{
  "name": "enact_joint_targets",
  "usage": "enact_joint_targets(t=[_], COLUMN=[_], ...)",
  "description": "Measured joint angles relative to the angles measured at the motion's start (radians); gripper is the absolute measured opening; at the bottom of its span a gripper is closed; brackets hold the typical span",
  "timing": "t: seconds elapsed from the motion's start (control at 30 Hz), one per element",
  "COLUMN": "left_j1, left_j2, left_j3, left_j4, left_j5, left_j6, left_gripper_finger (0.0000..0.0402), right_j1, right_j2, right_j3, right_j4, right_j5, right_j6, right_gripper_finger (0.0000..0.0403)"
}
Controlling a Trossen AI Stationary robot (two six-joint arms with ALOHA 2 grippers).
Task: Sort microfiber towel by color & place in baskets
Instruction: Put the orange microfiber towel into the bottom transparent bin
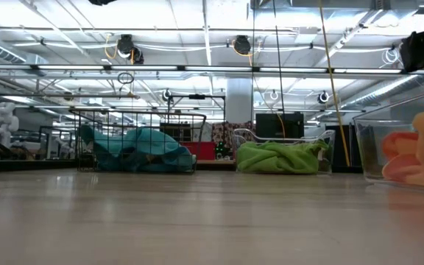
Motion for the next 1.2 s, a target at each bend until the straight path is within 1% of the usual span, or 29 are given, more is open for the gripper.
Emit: enact_joint_targets(t=[0.07, 0.2, 0.4, 0.53, 0.83, 1.07, 1.2], left_j1=[0.007, 0.011, 0.011, 0.011, 0.011, 0.011, 0.011], left_j2=[0.000, 0.000, 0.000, 0.000, 0.000, 0.000, 0.000], left_j3=[0.000, 0.000, 0.000, 0.000, 0.000, 0.000, 0.000], left_j4=[-0.001, -0.018, -0.020, -0.024, -0.053, -0.053, -0.053], left_j5=[0.019, 0.023, 0.023, 0.023, 0.023, 0.023, 0.023], left_j6=[-0.006, -0.006, -0.007, -0.014, -0.032, -0.032, -0.032], left_gripper_finger=[0.0361, 0.0361, 0.0361, 0.0361, 0.0361, 0.0361, 0.0361], right_j1=[0.000, 0.000, 0.000, 0.000, 0.000, 0.000, 0.000], right_j2=[0.000, 0.000, 0.000, 0.000, 0.000, 0.000, 0.000], right_j3=[0.000, 0.006, 0.067, 0.120, 0.226, 0.235, 0.235], right_j4=[0.000, 0.003, -0.046, -0.113, -0.196, -0.201, -0.208], right_j5=[0.000, 0.000, 0.000, 0.000, -0.002, -0.003, -0.003], right_j6=[0.000, -0.002, -0.006, -0.002, 0.014, 0.018, 0.013], right_gripper_finger=[0.0095, 0.0113, 0.0128, 0.0132, 0.0133, 0.0135, 0.0150])
